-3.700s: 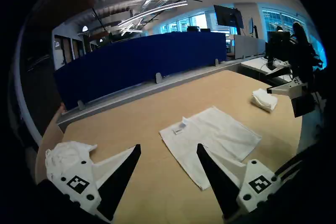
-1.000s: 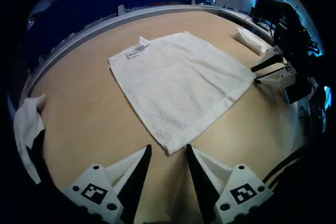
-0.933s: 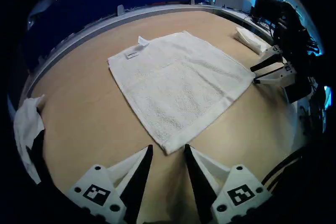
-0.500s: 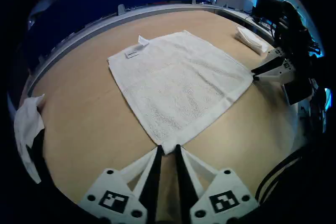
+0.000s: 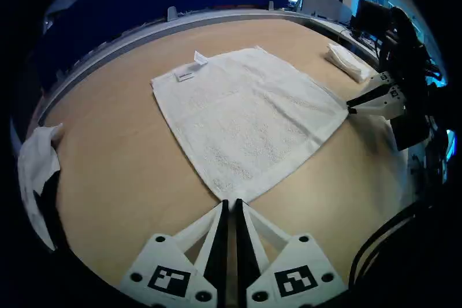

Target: Fold towel

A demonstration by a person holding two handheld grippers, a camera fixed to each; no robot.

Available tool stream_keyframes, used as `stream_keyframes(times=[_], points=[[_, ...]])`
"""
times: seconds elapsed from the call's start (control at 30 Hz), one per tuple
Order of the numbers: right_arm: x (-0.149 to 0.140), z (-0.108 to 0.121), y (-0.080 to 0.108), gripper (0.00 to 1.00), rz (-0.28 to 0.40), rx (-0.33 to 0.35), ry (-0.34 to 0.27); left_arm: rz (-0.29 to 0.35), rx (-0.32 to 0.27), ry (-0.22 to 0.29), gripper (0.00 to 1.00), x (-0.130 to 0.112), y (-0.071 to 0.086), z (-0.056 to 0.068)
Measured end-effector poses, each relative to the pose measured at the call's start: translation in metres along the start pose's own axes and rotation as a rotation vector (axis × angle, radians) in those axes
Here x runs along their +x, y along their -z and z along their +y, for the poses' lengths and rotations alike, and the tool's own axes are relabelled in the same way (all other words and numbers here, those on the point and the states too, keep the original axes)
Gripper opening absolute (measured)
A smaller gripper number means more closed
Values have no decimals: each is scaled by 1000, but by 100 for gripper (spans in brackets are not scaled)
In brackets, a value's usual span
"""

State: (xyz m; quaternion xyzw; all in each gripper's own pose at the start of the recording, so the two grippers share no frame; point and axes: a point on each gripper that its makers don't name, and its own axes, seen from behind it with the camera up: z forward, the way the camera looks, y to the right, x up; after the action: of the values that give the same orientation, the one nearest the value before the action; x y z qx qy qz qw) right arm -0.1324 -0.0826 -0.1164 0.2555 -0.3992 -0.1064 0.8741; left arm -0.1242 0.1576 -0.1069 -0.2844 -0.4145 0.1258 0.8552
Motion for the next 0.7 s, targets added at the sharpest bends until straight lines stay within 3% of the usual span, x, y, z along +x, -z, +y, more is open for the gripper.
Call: stream_keyframes(times=[0.4,0.7], points=[[36,1,26,12,63,-4,-1,40,15,38,8,24,25,-6],[72,-3,64,12,127,-3,-13,89,34,61,8,54,64,-7]])
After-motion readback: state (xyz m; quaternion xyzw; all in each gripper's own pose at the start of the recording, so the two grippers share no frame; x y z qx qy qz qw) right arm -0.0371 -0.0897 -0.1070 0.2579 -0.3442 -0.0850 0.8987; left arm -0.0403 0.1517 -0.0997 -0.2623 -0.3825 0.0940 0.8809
